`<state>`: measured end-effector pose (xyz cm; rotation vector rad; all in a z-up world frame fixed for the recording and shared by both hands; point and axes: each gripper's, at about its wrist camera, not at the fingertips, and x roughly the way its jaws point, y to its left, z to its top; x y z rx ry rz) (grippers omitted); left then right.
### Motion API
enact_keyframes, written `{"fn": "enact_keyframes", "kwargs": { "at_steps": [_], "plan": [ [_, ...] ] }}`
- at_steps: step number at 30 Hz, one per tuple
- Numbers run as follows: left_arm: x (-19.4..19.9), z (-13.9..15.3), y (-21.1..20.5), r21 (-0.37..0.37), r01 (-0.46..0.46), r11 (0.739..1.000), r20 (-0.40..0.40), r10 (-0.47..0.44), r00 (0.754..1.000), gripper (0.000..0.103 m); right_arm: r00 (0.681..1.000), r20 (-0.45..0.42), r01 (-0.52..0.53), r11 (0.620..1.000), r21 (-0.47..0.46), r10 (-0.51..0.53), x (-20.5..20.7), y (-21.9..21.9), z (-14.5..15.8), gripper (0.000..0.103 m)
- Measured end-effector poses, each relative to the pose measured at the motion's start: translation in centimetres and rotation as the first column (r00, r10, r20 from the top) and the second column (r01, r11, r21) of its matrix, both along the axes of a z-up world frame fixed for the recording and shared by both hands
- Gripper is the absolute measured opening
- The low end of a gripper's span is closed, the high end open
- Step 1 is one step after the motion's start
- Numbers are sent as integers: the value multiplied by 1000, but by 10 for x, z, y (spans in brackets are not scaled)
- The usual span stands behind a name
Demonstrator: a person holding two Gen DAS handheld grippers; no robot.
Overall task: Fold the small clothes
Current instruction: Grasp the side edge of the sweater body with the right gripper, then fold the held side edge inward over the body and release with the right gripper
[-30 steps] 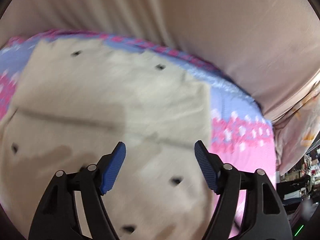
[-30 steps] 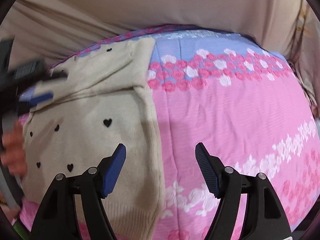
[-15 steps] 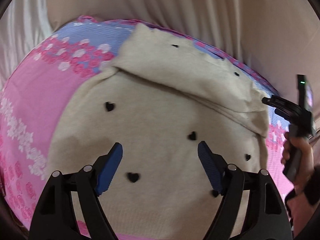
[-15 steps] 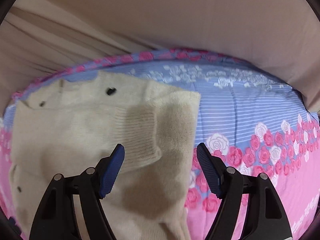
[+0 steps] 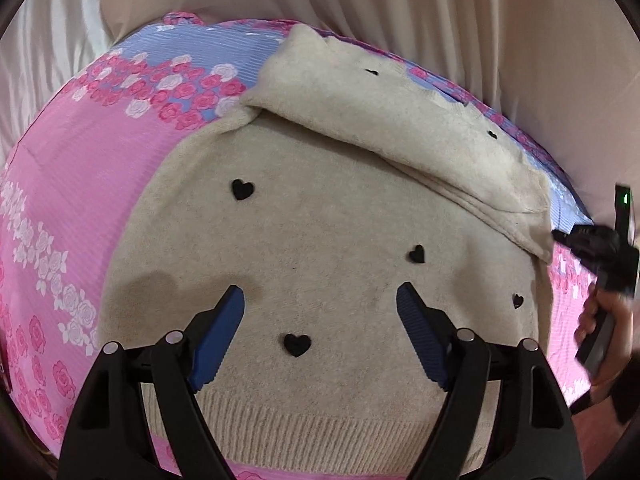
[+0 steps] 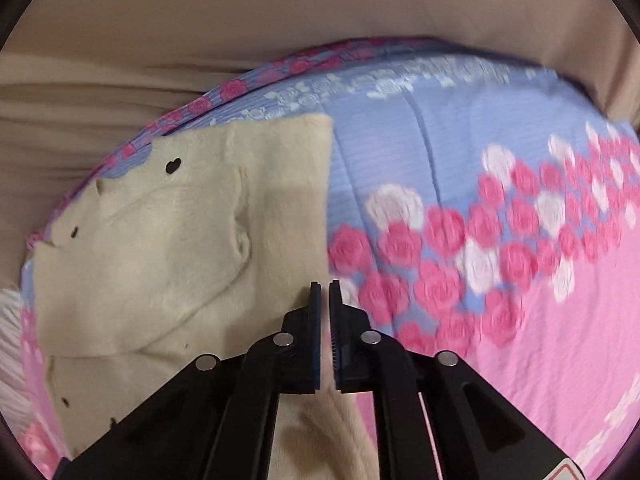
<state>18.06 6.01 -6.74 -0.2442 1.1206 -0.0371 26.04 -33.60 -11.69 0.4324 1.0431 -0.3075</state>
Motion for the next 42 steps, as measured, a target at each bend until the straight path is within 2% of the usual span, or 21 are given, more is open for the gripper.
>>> {"fn": "enact_keyframes", "kwargs": {
  "at_steps": [1, 2, 3, 6, 7, 9, 10, 11, 13, 16, 19, 21, 24, 25, 26, 27, 28, 30, 37, 40, 42],
  "plan": [
    [1, 1, -1, -4, 2, 1000, 5, -2, 1000, 80, 999, 33, 11, 999, 31, -12, -8, 0, 5, 26],
    [2, 2, -1, -5, 1, 1000, 11, -1, 1000, 83, 999, 53, 11, 999, 42, -13, -11, 2, 9, 51],
    [2, 3, -1, -7, 1, 1000, 13, -1, 1000, 83, 998, 68, 0, 999, 41, -3, -10, 5, 12, 60],
    [6, 4, -4, -22, 9, 1000, 7, -9, 1000, 83, 993, 104, -59, 998, -26, 62, 12, 20, 27, 64],
    [7, 5, -5, -29, 13, 1000, 10, -13, 1000, 83, 992, 94, -82, 995, -57, 87, 25, 24, 28, 71],
    [6, 8, -8, -24, 24, 999, 23, -24, 999, 83, 991, 59, -116, 988, -102, 123, 44, 35, 22, 72],
    [5, 9, -10, -16, 31, 999, 28, -31, 999, 83, 989, 30, -137, 984, -114, 141, 55, 38, 14, 62],
    [4, 8, -11, -9, 36, 999, 29, -36, 999, 83, 985, -11, -173, 980, -99, 173, 62, 42, 3, 26],
    [3, 8, -10, -12, 38, 999, 26, -37, 999, 83, 978, -55, -209, 971, -116, 204, 67, 51, -1, 21],
    [4, 9, -4, -22, 32, 999, 26, -32, 999, 83, 961, 64, -261, 958, -122, 270, 53, 65, 47, 16],
    [7, 9, 3, -28, 21, 999, 32, -20, 999, 83, 942, 221, -223, 963, -153, 253, 20, 62, 104, 0],
    [11, 5, 7, -26, 8, 1000, 28, -8, 1000, 83, 956, 181, -190, 956, -225, 232, 17, 52, 92, 2],
    [19, 0, 16, -39, -7, 999, 7, 7, 1000, 83, 977, -146, -181, 964, -193, 154, 27, 30, 13, 7],
    [20, 0, 20, -36, -12, 999, 6, 12, 1000, 83, 984, -136, -133, 981, -139, 114, 10, 20, 8, 7],
    [21, 0, 26, -33, -17, 999, 10, 17, 1000, 83, 992, -83, -102, 989, -104, 93, -8, 15, 14, 17],
    [21, 0, 34, -27, -29, 999, 12, 29, 999, 84, 996, -42, -77, 993, -85, 73, -30, 10, 21, 30],
    [21, -1, 42, -26, -40, 999, 11, 40, 999, 85, 998, -12, -57, 995, -81, 56, -57, 8, 28, 54],
    [20, -4, 61, -34, -66, 997, 1, 66, 998, 85, 998, 5, -61, 994, -86, 62, -100, 13, 30, 57],
    [-12, -28, 122, -16, -129, 991, -81, 128, 989, 85, 976, -174, -127, 991, 34, 132, -225, 51, -18, 58],
    [-33, -45, 140, -87, -162, 983, -153, 147, 977, 86, 965, -213, -134, 985, 106, 154, -261, 76, -40, 65],
    [-43, -58, 150, -154, -200, 968, -208, 166, 964, 86, 968, -186, -159, 985, 70, 169, -272, 95, -41, 72]
  ]
}}
